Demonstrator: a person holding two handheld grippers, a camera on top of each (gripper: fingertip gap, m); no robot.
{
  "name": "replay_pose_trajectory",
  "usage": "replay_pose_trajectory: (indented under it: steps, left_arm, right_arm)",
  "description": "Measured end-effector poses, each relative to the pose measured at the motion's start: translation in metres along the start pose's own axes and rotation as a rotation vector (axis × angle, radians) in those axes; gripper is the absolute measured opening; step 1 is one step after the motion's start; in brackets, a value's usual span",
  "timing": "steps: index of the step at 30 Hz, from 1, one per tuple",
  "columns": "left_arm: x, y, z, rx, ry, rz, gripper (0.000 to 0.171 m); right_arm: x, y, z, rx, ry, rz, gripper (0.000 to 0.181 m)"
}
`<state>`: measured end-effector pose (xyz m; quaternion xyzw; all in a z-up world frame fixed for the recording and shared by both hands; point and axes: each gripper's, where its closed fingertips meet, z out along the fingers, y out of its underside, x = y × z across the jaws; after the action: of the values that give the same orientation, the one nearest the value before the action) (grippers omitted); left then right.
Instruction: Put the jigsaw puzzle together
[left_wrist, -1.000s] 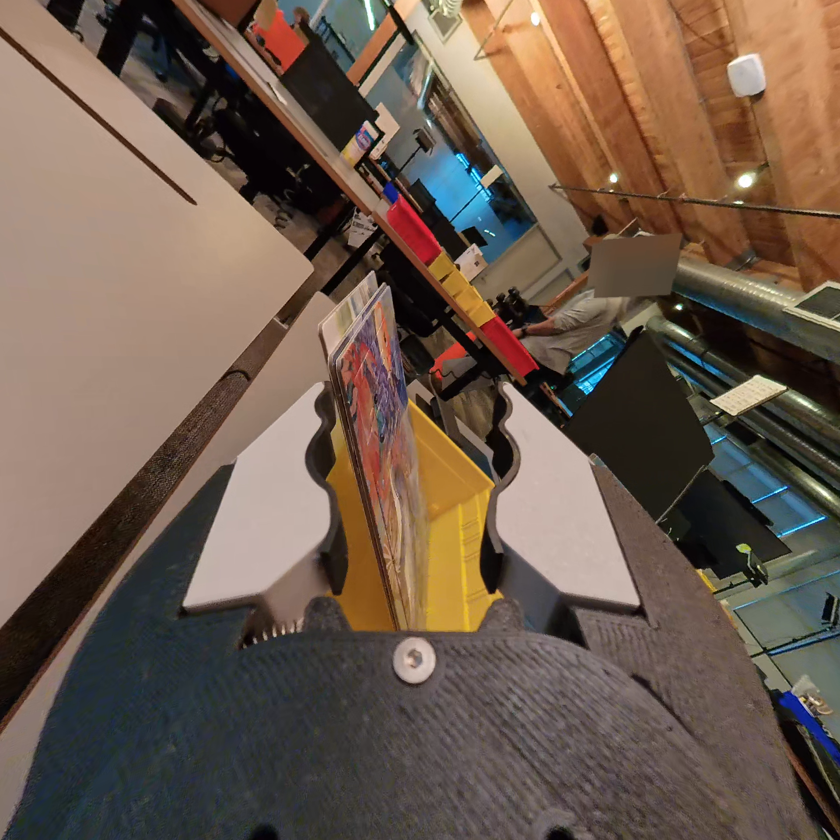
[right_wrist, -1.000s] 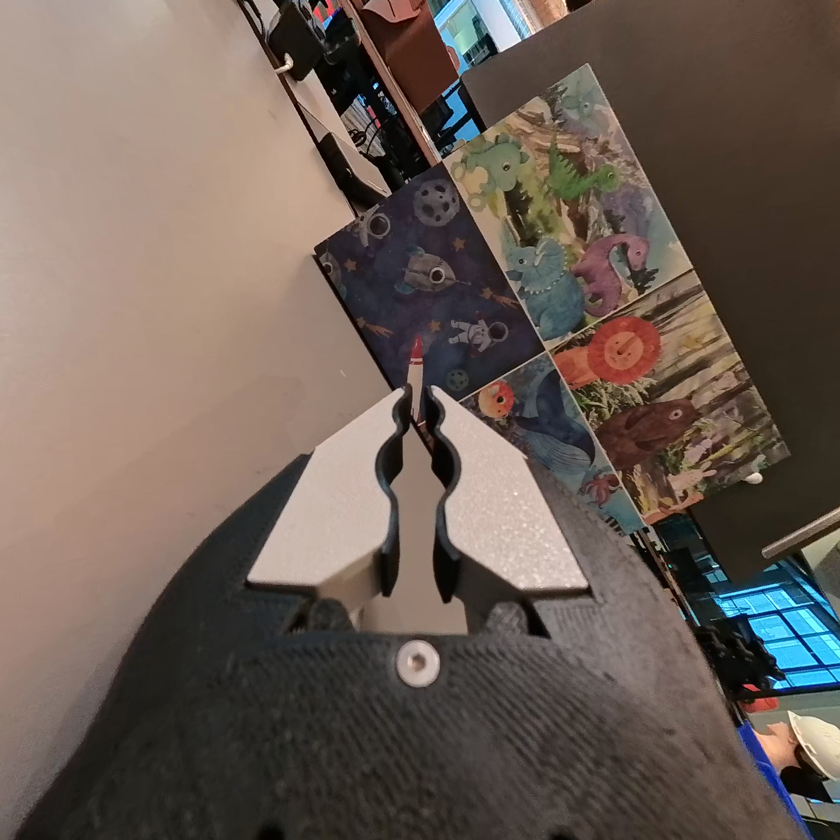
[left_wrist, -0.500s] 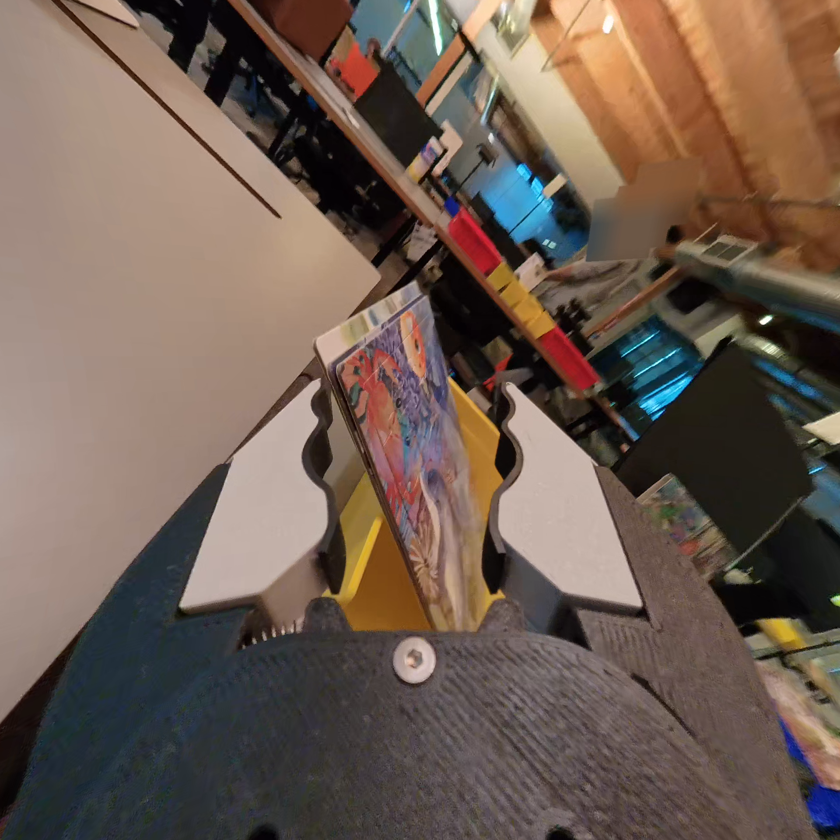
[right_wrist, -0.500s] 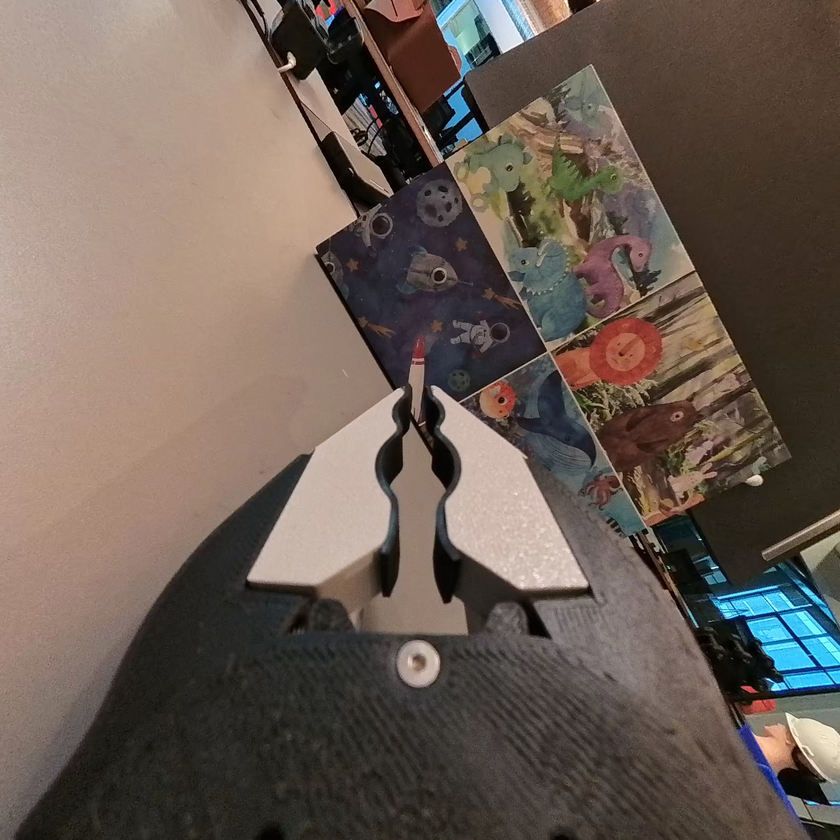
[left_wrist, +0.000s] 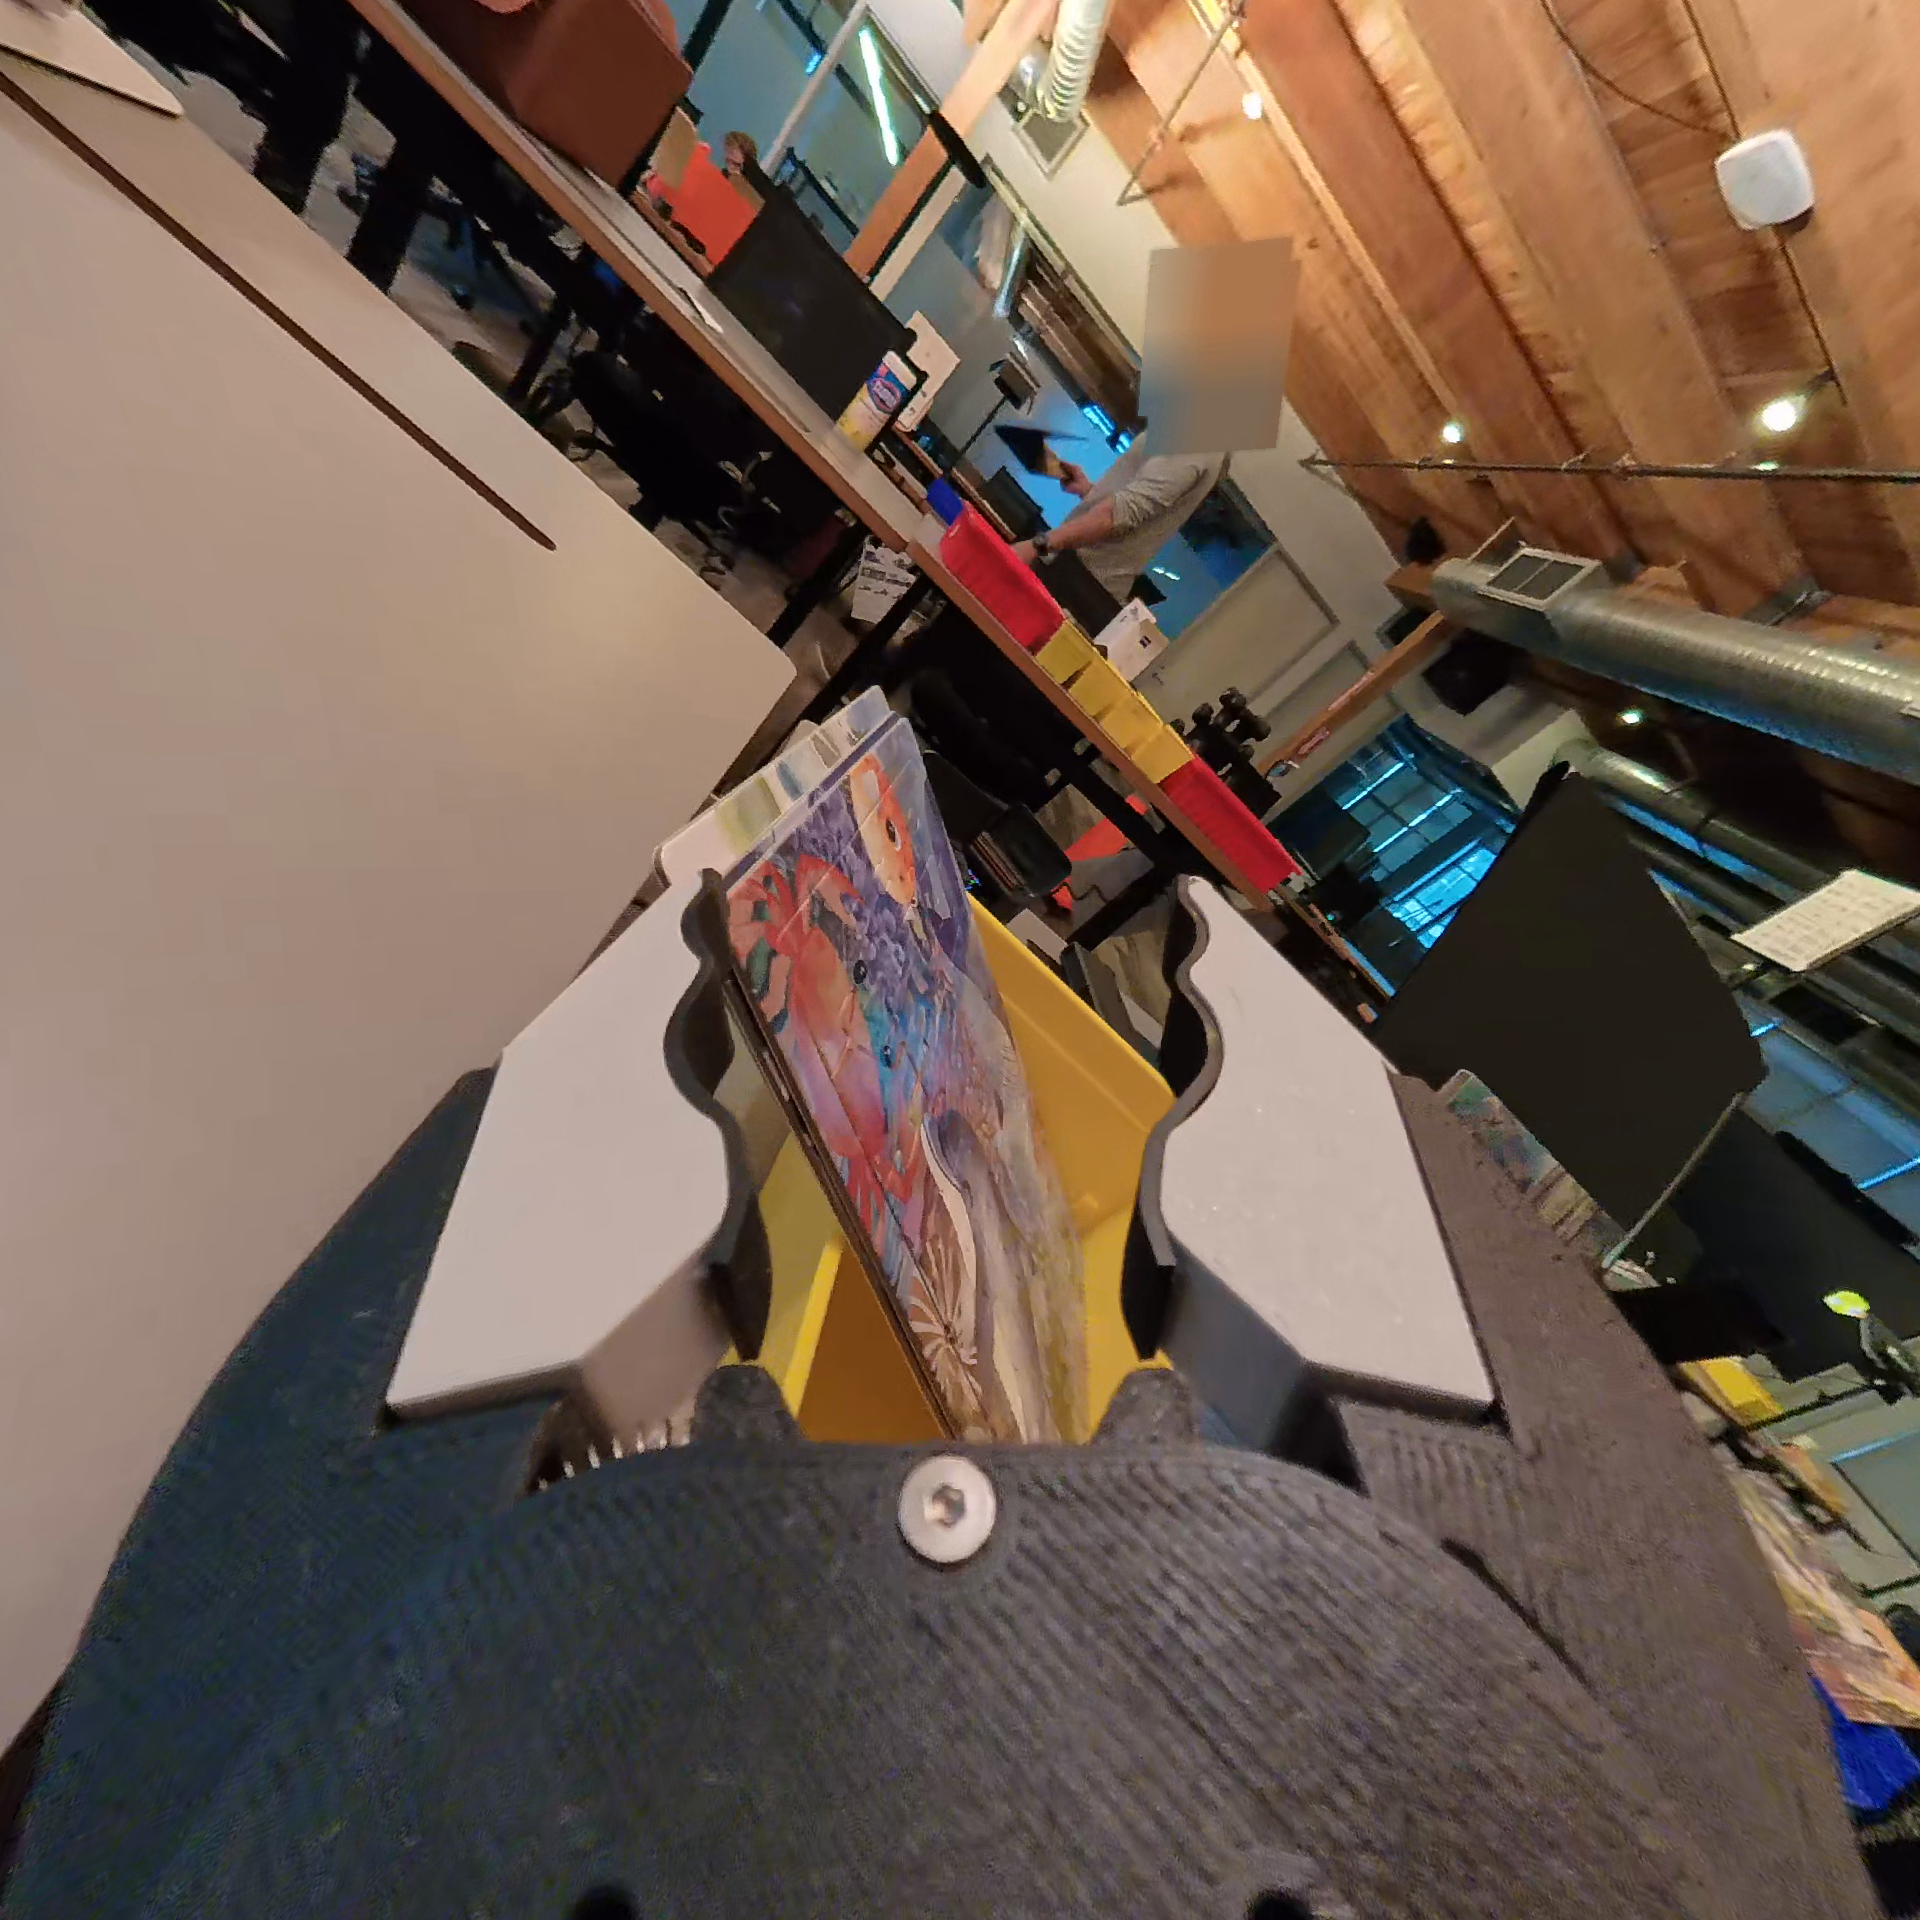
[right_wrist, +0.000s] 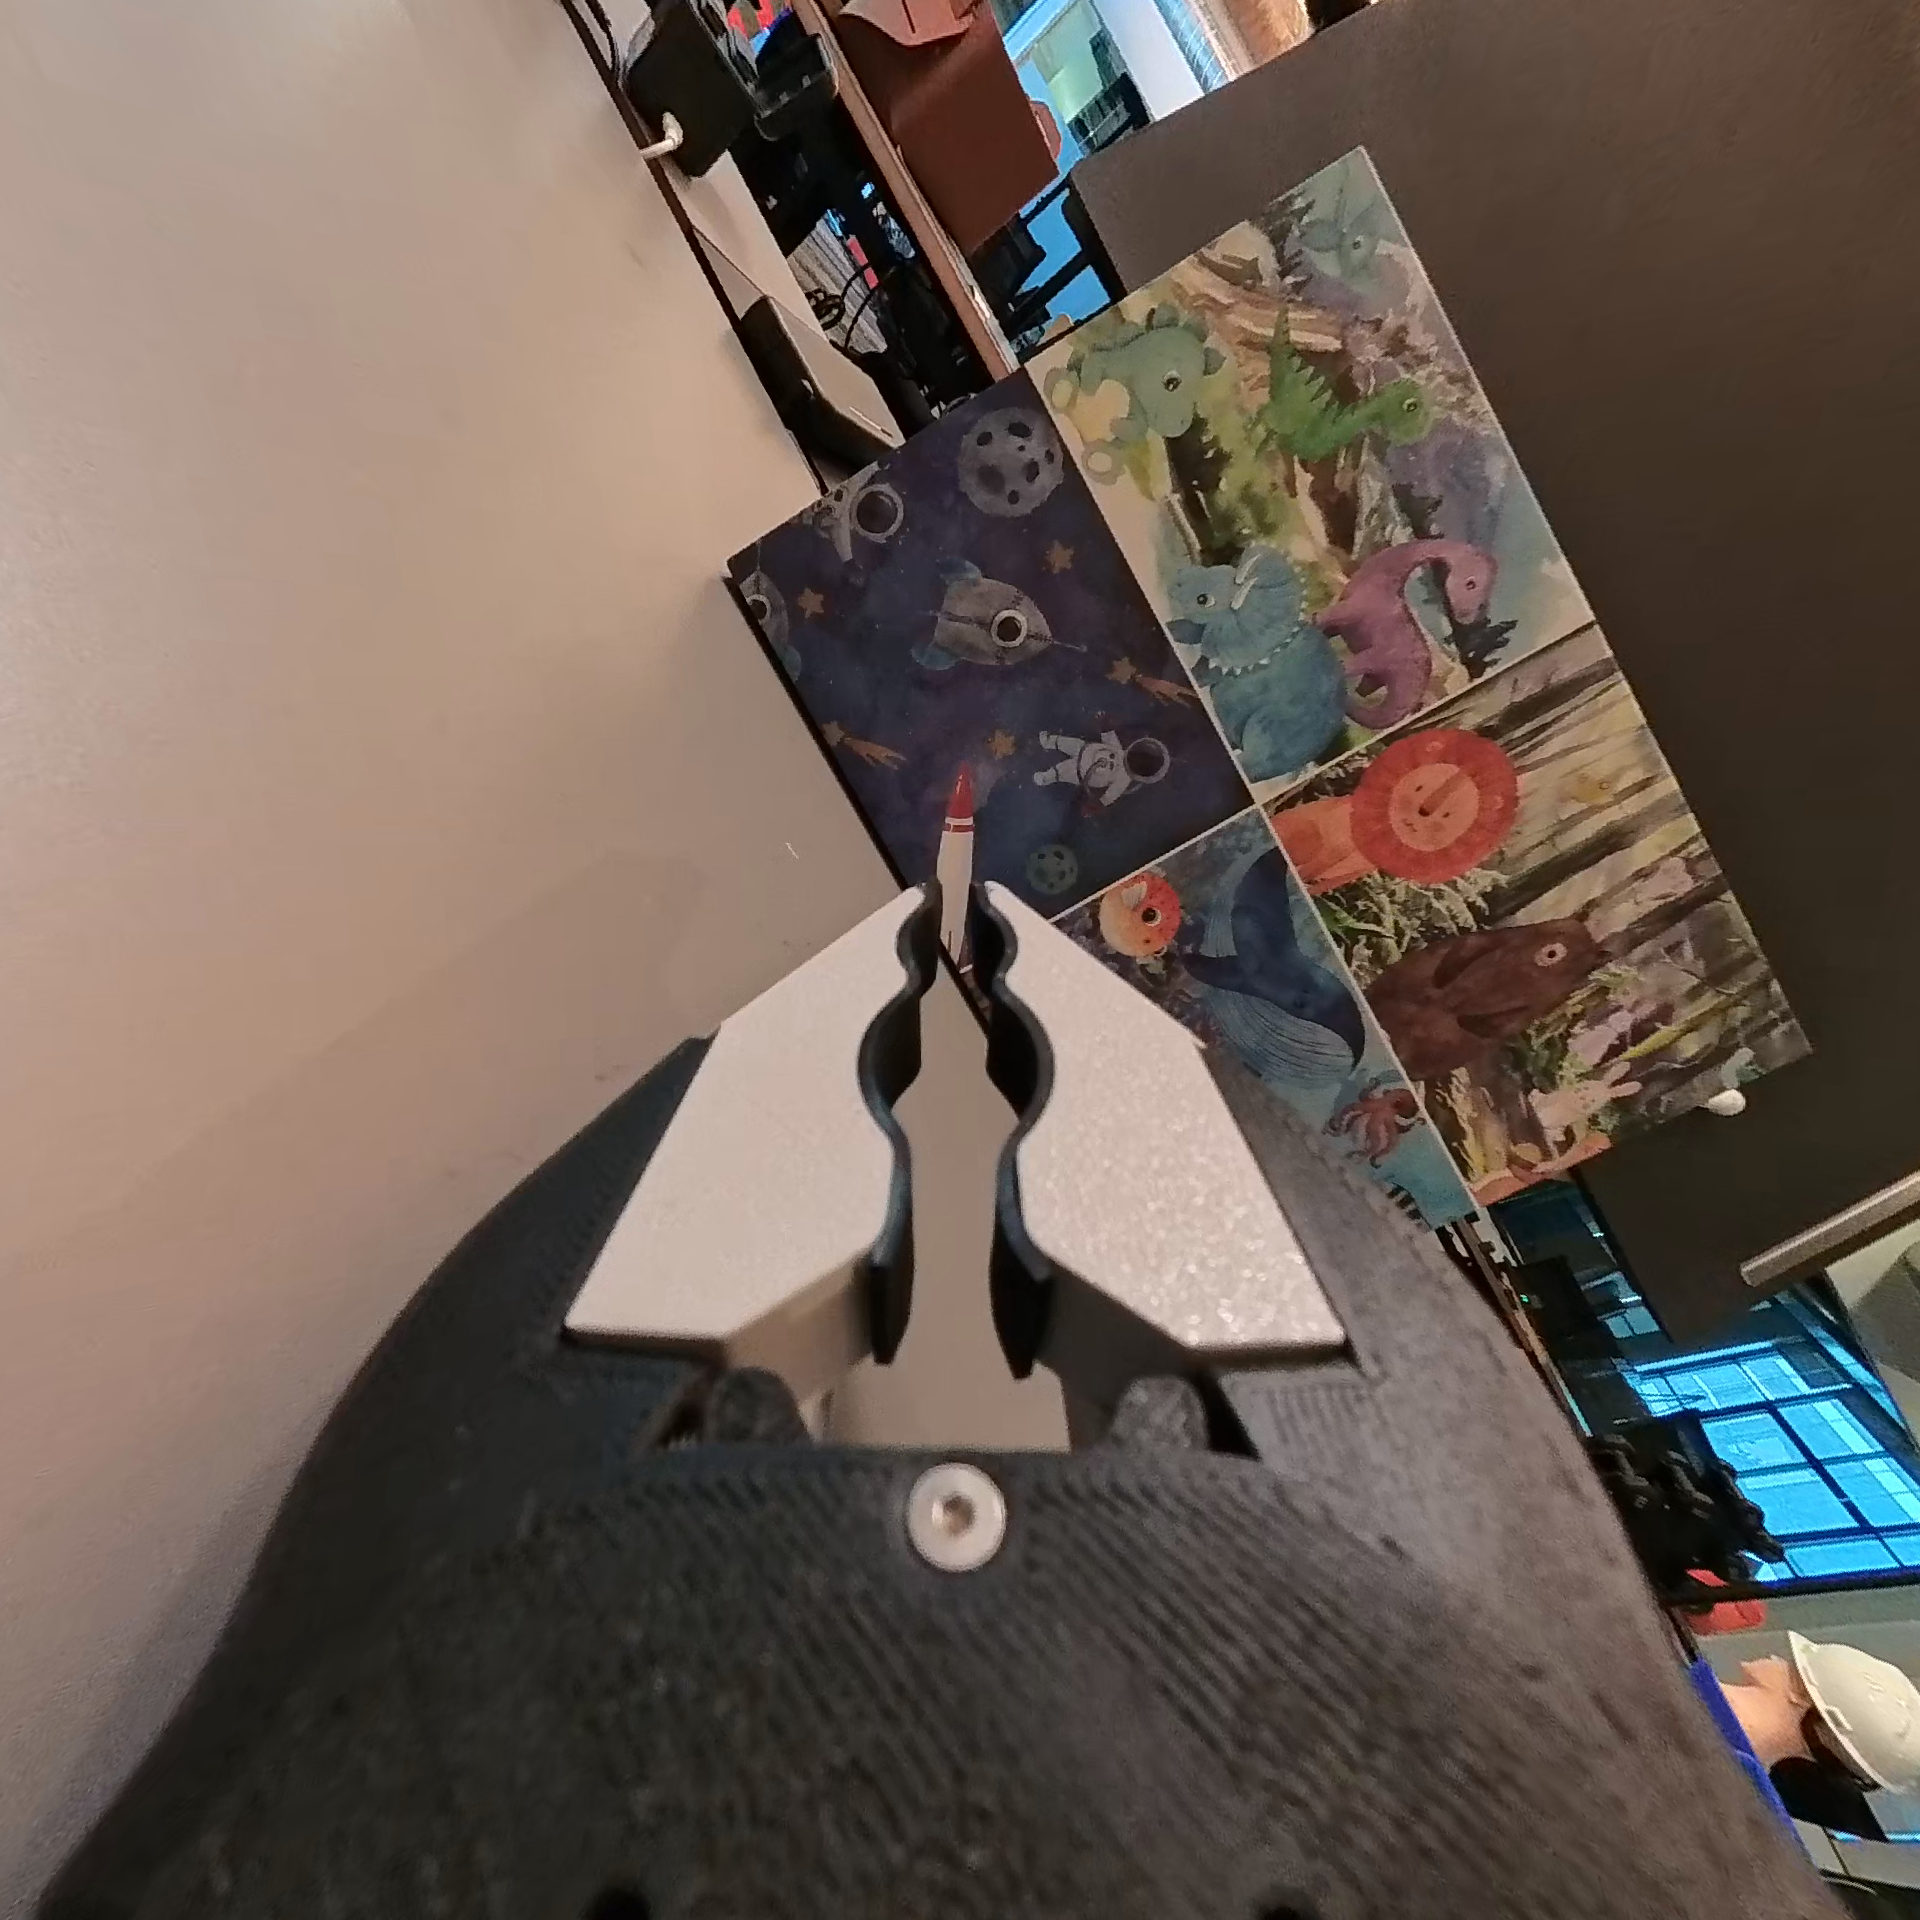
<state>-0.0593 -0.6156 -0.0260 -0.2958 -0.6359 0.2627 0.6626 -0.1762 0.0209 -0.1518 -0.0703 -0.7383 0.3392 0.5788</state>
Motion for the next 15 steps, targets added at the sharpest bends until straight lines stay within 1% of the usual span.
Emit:
replay_pose_trajectory:
  steps: [5,10,15]
  left_arm:
    - [-0.002,0.007,0.000,-0.045,-0.032,0.085,0.080]
    - [-0.002,0.010,0.002,-0.070,-0.059,0.131,0.081]
    - [0.003,0.014,0.002,-0.115,-0.063,0.192,0.090]
  right_arm:
    - [0.000,0.000,0.000,0.000,-0.002,0.000,0.004]
    - [-0.001,0.000,0.000,-0.002,-0.005,-0.003,0.004]
    - [-0.002,0.000,0.000,0.000,-0.008,-0.009,0.004]
